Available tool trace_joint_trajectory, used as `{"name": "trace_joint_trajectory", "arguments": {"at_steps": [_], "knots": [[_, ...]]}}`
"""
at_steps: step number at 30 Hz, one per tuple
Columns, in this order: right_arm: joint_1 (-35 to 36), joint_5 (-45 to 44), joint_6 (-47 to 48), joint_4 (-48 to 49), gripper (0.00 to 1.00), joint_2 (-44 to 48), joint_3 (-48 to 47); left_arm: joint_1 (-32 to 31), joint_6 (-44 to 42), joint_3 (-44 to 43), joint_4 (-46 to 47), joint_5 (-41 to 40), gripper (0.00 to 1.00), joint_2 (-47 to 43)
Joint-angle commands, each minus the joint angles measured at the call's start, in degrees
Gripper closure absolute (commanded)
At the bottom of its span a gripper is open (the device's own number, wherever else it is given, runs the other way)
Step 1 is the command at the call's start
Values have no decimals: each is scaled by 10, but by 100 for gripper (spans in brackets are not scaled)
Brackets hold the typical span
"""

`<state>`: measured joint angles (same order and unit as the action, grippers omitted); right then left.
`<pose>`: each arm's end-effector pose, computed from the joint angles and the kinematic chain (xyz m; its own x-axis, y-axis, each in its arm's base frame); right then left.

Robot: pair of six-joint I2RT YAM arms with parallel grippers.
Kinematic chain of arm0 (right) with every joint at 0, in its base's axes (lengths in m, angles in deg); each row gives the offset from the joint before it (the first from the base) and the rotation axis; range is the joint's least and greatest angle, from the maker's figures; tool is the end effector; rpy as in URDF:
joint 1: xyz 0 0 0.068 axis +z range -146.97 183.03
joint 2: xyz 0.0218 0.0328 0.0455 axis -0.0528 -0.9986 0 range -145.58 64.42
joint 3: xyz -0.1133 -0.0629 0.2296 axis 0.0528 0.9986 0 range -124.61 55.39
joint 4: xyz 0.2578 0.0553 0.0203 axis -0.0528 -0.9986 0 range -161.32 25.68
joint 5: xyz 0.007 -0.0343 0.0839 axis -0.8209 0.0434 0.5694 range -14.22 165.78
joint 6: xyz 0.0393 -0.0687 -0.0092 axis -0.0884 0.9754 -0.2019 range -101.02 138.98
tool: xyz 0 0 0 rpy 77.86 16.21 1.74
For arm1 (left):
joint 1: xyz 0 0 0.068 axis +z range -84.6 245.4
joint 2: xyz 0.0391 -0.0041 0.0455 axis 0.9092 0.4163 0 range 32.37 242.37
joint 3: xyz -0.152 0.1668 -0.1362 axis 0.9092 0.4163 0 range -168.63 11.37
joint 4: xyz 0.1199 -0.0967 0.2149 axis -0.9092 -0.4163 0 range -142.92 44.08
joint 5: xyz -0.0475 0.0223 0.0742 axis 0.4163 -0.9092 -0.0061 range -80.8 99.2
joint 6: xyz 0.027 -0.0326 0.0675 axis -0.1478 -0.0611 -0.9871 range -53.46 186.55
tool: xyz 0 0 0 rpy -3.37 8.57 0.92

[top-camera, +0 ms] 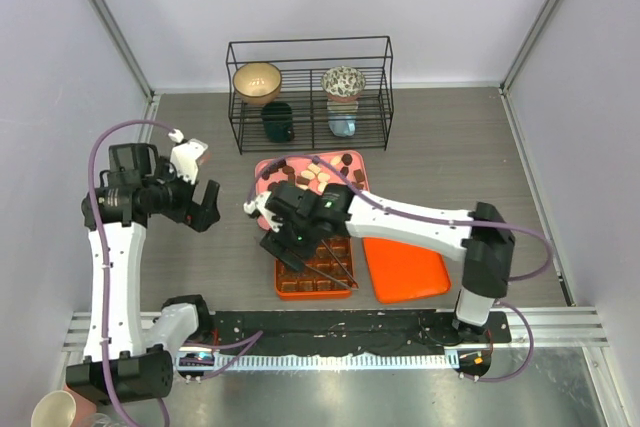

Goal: Pack the chocolate
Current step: Place the clamp in the packing box.

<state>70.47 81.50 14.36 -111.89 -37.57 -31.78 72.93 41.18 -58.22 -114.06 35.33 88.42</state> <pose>0.1449 0.3667 0.2309 -0.4143 -0.7883 -0.4549 -0.9062 0.4039 0.1254 0.1861 -0.0059 0.3305 -0.6724 0.2990 -0.6772 0.4683 0.8803 -0.0763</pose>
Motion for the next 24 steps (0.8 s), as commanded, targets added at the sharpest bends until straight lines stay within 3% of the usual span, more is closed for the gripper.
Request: {"name": "trace_joint_trajectory", "arguments": {"at_steps": [1,6,8,10,11,14,16,24], "knots": [[3,-3,-28,-8,34,114,-60,2,-112,7,-45,137,0,-11],[-15,-104,-66,33,34,230,-25,-13,-249,30,-90,227,0,-13],[-36,-156,-92,47,33,254,11,-38,-252,55,-71,231,0,-21],[-89,-161,-116,74,34,286,61,-70,-248,71,-41,198,0,-21],[-106,-147,-139,95,34,297,80,-124,-244,86,-32,180,0,-18],[-156,-149,-168,120,22,335,146,-222,-218,106,11,93,0,-14],[-177,-152,-187,140,20,357,188,-258,-215,119,34,73,0,-8],[-207,-165,-196,158,15,388,252,-312,-263,95,57,0,2,71]]}}
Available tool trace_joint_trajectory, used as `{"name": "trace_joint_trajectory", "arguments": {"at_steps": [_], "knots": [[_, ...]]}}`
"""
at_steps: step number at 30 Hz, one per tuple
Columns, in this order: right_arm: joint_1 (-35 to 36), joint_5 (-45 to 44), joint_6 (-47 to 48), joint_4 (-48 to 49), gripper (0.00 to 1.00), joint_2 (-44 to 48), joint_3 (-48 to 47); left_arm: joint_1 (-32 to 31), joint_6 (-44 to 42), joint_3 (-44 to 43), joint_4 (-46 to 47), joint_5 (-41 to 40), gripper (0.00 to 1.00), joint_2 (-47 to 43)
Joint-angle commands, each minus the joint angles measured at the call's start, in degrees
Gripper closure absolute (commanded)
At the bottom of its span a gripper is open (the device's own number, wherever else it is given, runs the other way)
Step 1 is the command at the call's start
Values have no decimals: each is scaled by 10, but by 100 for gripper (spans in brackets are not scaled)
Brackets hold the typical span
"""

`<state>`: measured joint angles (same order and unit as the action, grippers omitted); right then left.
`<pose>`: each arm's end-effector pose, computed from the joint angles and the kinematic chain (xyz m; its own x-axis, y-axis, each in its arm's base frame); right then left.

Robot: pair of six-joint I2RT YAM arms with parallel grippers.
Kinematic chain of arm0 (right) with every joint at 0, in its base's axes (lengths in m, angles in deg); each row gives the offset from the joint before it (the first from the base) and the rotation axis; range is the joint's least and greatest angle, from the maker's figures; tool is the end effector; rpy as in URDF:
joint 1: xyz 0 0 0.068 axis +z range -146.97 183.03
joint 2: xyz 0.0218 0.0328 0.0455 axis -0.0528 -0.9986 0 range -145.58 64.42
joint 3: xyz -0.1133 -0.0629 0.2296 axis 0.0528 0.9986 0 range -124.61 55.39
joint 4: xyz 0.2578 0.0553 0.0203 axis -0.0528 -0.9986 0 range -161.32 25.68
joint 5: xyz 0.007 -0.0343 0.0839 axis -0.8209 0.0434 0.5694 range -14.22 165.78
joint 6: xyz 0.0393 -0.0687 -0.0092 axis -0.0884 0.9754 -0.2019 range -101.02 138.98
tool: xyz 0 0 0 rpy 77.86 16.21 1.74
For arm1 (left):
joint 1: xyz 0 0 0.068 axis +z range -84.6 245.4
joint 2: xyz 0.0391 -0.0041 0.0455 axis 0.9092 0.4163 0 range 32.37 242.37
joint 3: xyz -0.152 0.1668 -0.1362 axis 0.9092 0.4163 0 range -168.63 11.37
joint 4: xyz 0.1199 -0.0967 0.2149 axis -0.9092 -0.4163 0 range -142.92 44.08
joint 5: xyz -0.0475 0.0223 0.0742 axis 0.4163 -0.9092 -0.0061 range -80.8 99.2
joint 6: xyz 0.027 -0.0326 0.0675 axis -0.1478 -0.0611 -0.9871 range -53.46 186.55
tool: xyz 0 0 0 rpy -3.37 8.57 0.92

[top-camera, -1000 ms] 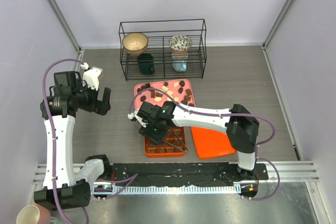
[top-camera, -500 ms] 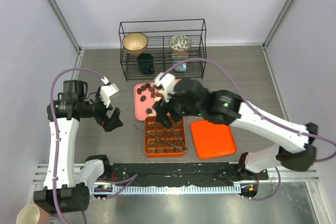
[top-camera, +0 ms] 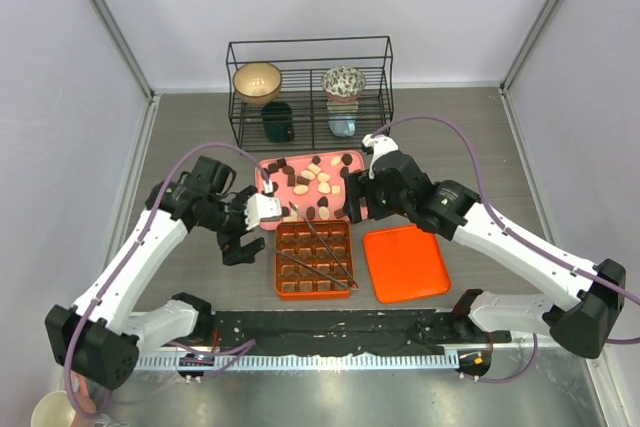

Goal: Pack the chocolate
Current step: Place the clamp in the packing box.

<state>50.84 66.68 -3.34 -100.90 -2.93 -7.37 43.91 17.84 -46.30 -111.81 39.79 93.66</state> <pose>0.1967 0.2010 0.2951 -0.6564 -0.1657 -0.7360 -0.4349 0.8803 0.1896 0.1694 -0.1043 0.2563 -0.2139 0.7792 -0.5891 0.9723 0.2278 -0.0517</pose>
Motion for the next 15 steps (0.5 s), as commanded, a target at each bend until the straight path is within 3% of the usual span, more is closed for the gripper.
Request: {"name": "trace_joint_trajectory", "arguments": {"at_steps": [1,15], "knots": [[-12,-17,-23,52,15,44,18,-30,-36,-31,39,-51,2,38],[-37,-1,-48,85,15,93,82,-104,-58,-31,100,-131,3,135]]}}
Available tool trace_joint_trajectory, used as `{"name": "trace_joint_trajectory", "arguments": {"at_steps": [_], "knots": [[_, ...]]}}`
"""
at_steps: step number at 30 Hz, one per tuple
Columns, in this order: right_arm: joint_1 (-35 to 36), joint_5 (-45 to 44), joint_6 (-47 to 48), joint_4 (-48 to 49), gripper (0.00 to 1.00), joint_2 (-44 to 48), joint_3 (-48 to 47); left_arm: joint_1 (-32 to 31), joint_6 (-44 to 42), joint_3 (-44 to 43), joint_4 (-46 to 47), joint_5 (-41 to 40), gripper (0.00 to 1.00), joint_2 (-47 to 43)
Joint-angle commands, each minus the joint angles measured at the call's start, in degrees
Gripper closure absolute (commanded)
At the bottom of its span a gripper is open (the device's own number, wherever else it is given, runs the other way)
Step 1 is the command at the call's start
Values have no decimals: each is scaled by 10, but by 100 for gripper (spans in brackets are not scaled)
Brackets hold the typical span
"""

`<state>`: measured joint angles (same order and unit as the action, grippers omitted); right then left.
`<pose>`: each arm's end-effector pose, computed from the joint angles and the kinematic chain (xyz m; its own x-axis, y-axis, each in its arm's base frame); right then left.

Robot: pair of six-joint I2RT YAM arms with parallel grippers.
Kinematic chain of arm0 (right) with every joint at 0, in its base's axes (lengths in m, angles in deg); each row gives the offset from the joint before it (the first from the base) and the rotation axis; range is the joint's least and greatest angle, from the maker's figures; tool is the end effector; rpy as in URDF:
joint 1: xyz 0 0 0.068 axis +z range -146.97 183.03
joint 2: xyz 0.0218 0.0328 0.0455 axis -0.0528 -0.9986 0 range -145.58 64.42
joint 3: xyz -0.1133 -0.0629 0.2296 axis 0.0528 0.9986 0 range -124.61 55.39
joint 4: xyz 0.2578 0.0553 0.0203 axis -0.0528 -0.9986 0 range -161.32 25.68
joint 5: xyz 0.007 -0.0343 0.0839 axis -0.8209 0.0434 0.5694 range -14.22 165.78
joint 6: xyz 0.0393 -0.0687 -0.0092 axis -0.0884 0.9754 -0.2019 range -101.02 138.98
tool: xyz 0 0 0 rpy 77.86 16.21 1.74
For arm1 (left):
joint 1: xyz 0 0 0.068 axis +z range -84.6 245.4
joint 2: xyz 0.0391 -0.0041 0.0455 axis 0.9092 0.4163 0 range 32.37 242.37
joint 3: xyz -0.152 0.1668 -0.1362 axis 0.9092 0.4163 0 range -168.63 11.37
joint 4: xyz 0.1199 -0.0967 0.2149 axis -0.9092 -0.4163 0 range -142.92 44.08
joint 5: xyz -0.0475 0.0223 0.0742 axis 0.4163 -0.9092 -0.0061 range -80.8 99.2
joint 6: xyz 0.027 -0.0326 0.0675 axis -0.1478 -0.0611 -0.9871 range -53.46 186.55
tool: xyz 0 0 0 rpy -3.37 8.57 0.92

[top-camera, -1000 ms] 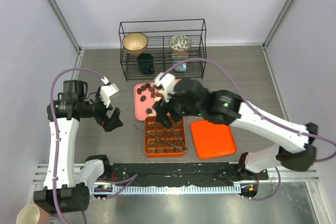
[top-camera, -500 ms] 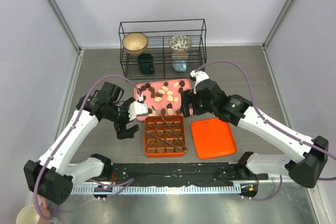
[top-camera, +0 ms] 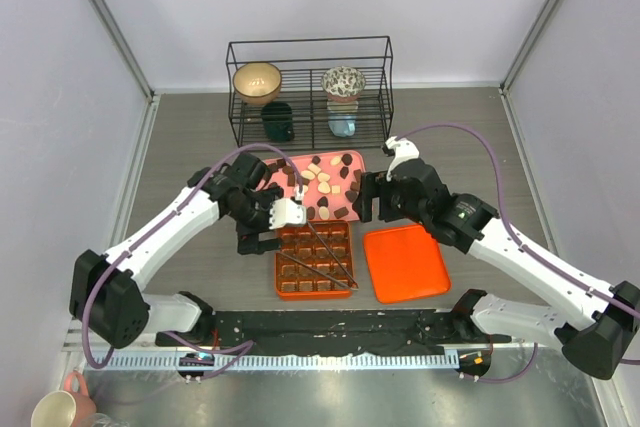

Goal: Pack the chocolate
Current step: Place the clamp in the packing box, then pick up the clamp from the packing box.

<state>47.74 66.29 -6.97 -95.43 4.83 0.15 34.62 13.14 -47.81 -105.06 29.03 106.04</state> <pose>0.1918 0.1740 0.2919 -0.6325 -0.0188 -0.7743 -0.3577 0.8938 0.2705 0.1967 -0.1443 0.2208 -0.0391 0.9023 -0.4293 0.9978 0.0585 0.0321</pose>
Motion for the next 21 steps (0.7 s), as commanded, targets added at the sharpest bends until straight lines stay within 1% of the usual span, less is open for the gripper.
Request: {"name": "trace_joint_trajectory", "arguments": {"at_steps": [1,4,5,10,16,18,21], "knots": [[-8,4,-12,32,15,18,10,-15,-11,-16,31,-22,3,13],[-9,6,-13,33,16,19,15,-26,-13,-10,32,-30,7,20],[-9,9,-13,33,16,19,16,-30,-13,-6,36,-36,12,21],[-9,13,-16,33,16,21,19,-52,-6,20,47,-57,21,24],[-11,14,-15,33,16,25,22,-60,-6,38,44,-66,28,17],[-11,17,-15,33,16,22,22,-63,-6,42,46,-71,28,17],[-12,19,-16,32,17,20,24,-68,-8,53,58,-76,33,17]]}}
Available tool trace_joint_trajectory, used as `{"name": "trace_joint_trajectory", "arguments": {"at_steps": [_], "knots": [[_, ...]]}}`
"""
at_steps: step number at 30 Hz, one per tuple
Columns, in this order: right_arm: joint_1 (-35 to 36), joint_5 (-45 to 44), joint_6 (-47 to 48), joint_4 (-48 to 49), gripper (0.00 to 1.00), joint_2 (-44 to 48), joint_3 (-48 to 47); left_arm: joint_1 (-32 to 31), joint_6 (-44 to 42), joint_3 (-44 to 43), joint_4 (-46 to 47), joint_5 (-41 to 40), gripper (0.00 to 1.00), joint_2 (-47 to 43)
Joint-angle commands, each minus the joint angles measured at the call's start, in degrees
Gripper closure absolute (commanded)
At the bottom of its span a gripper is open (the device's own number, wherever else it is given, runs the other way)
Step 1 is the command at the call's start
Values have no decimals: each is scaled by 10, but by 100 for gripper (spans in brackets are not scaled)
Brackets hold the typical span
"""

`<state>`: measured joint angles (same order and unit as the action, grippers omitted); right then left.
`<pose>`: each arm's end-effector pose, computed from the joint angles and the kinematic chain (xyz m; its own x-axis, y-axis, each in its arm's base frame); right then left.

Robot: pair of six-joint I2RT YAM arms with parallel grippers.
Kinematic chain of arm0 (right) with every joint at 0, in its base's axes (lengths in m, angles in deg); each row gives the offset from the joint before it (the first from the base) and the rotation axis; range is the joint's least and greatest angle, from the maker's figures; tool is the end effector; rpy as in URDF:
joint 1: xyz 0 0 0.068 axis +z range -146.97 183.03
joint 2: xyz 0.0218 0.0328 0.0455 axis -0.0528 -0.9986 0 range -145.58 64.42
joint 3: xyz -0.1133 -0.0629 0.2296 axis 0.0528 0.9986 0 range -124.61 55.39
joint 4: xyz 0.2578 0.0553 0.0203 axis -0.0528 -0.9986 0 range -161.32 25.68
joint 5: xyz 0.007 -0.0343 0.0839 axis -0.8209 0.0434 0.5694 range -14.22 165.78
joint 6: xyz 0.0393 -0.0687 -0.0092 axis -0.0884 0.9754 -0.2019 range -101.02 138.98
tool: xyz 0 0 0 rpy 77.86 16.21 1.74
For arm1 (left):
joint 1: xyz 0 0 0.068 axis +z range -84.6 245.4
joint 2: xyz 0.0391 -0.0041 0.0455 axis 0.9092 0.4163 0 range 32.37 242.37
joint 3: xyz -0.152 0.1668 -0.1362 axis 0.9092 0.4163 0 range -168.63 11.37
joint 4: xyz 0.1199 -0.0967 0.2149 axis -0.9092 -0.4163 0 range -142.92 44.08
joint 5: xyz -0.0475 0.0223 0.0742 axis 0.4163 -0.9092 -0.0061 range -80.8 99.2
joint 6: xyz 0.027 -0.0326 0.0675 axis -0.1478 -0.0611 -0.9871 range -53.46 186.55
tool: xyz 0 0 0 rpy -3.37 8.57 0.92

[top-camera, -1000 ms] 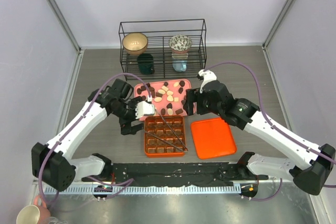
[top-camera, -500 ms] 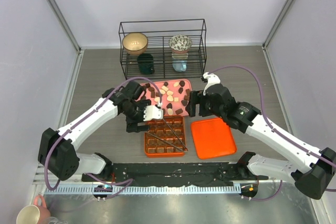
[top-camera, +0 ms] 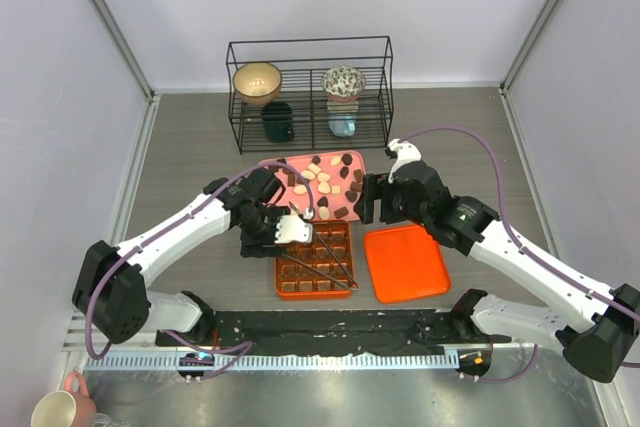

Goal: Pack the chocolate
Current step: Pick up the clamp from the packing box.

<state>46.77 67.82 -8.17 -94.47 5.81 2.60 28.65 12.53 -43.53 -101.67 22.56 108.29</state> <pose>0.1911 0.1698 0.2820 -0.6530 0.0006 -0.7573 -0.3436 0.8909 0.2970 0.1856 -0.1584 0.1903 0.0469 0.9474 -0.3165 0.9981 -0.0317 0.0529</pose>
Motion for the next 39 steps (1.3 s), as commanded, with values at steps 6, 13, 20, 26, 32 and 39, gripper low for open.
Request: {"name": "trace_joint_trajectory", "arguments": {"at_steps": [6,13,20,26,32,39], "knots": [[-2,6,-7,22,18,7,4,-25,6,11,40,-23,50,9],[-4,8,-6,22,18,14,11,-38,10,10,44,-33,69,8],[-4,17,-17,20,19,17,12,-50,26,6,46,-50,96,-2],[-4,25,-16,17,19,28,2,-59,55,-26,18,-48,97,-24],[-4,38,6,3,16,48,-46,-62,118,-108,-56,-24,98,-56],[-4,113,49,9,1,81,-109,-61,251,-219,-130,51,99,-126]]}}
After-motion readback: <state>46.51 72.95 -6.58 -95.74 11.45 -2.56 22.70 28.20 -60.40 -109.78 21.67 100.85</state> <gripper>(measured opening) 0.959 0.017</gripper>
